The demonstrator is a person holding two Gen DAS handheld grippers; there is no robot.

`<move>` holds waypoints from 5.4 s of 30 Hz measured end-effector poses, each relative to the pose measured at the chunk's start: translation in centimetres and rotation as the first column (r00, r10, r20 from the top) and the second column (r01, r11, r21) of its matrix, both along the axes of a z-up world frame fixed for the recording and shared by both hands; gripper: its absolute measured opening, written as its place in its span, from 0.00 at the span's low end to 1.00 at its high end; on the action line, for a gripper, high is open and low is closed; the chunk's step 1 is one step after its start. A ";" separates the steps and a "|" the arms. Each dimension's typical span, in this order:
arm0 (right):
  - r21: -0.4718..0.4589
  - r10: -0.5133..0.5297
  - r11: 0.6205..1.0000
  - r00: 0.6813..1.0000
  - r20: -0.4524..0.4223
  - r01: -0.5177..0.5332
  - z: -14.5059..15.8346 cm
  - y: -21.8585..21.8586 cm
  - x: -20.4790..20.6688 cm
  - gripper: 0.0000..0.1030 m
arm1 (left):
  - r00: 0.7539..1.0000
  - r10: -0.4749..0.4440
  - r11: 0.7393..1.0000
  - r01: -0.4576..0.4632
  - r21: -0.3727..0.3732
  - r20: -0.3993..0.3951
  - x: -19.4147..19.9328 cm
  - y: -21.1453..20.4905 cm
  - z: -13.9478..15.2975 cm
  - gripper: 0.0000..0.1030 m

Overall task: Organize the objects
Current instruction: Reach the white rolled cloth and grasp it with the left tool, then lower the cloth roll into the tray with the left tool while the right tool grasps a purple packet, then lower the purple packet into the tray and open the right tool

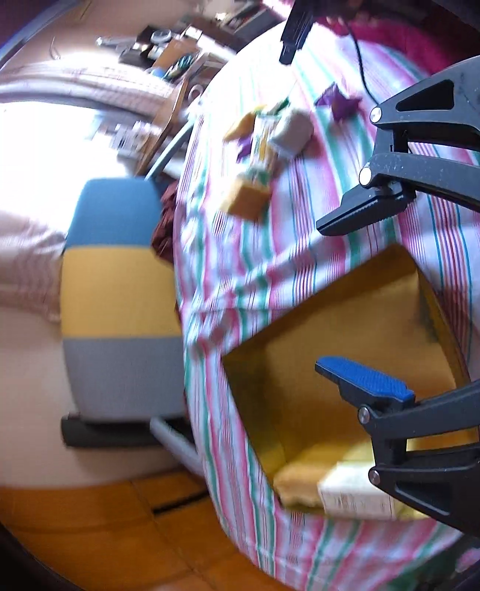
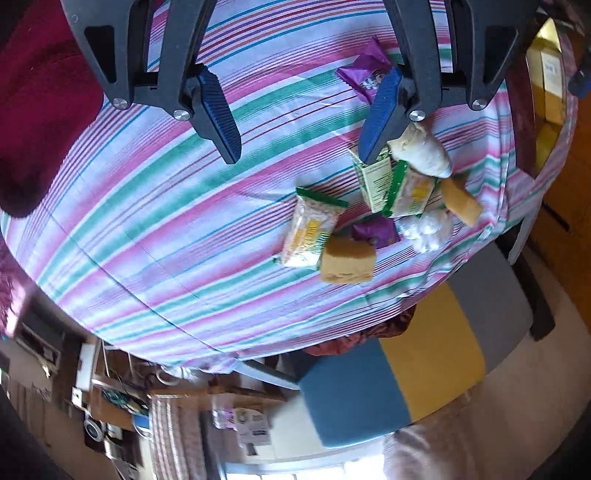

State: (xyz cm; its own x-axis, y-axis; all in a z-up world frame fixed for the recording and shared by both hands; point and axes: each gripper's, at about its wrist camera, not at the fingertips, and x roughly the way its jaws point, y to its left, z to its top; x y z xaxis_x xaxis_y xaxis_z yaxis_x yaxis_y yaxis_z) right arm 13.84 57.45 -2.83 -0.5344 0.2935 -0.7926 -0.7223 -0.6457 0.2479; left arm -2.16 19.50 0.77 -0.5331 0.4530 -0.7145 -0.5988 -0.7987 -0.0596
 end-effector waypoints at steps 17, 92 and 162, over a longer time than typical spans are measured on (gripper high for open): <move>-0.177 0.001 0.984 0.999 -0.032 -0.007 -1.9 1.6 0.0 0.65 | 0.915 -0.400 0.913 0.403 -0.070 0.054 2.8 17.7 -4.1 0.87; -0.065 0.476 0.878 0.847 0.237 -0.475 -4.3 -6.6 -6.0 0.40 | 0.935 0.345 0.939 -0.343 -0.042 0.080 -2.7 -18.1 -5.1 0.69; 0.096 0.893 0.434 0.442 0.090 -0.896 0.7 -38.4 -16.3 0.64 | 0.826 0.554 0.831 -0.556 0.013 -0.108 0.0 -23.2 -1.2 0.88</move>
State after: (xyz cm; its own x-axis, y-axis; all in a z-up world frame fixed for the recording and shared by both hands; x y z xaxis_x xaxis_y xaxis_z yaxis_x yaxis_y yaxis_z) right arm -2.49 19.10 -2.09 -0.5358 -0.2520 -0.8058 0.2709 -0.9553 0.1186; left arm -2.12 -3.70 -0.43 -0.7613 0.0464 -0.6468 -0.0563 -0.9984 -0.0053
